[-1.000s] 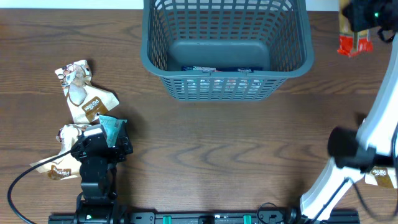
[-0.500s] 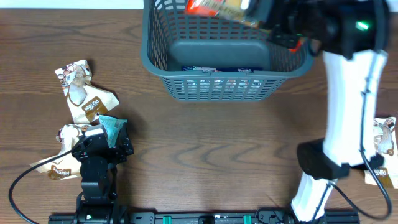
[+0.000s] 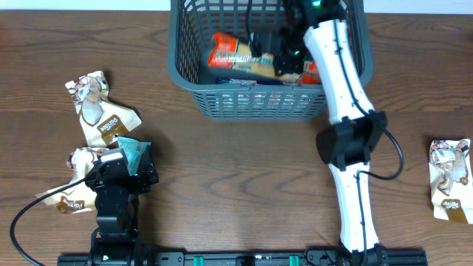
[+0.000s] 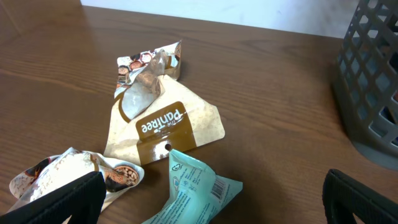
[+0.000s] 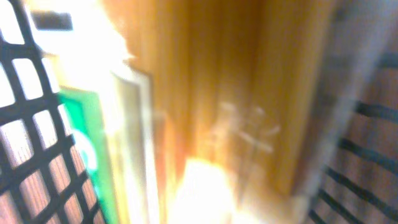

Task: Pack container
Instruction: 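Carry the spaghetti package over the basket and drop it in, then move the right gripper back toward the dried-mushroom pouch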

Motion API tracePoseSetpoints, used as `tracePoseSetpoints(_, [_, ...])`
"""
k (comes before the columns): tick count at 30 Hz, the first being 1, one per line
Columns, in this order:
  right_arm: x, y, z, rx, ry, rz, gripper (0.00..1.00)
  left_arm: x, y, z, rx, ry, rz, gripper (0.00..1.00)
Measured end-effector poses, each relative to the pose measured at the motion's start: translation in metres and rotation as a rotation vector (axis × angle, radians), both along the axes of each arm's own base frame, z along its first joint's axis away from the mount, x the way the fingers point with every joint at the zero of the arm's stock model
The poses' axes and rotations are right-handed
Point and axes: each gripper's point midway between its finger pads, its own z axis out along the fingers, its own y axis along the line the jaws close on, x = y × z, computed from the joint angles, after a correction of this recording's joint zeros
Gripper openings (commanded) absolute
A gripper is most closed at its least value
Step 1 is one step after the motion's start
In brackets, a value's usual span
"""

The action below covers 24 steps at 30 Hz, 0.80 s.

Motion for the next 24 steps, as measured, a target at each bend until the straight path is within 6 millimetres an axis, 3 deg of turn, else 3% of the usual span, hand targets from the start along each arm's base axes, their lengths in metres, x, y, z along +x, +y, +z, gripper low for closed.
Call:
tracePoseSetpoints(3, [-0.003,0.004,-0.012,0.001,0.036,-0.007,0.99,0.0,0.0,0.0,0.0,0.0,0.0,0.99])
tracePoseSetpoints(14, [-0.007,0.007,0.02,0.038,0.003,-0.146,0.99,0.0,0.0,0.0,0.0,-0.001,0.0,0.99])
tracePoseSetpoints(16, [-0.007,0.003,0.04,0.054,-0.031,-0.178,0.99,0.0,0.0,0.0,0.0,-0.001,0.0,0.99])
tracePoseSetpoints(19, [-0.011,-0.013,0.09,0.1,-0.124,-0.247,0.99,0.0,0.0,0.0,0.0,-0.001,0.0,0.99])
tracePoseSetpoints(21, [-0.016,-0.035,0.132,0.141,-0.203,-0.316,0.99,0.0,0.0,0.0,0.0,-0.001,0.0,0.99])
tracePoseSetpoints(23, [-0.029,-0.076,0.189,0.196,-0.318,-0.422,0.99,0.0,0.0,0.0,0.0,-0.001,0.0,0.99])
tracePoseSetpoints(24, [-0.033,-0.085,0.2,0.205,-0.344,-0.444,0.99,0.0,0.0,0.0,0.0,-0.001,0.0,0.99])
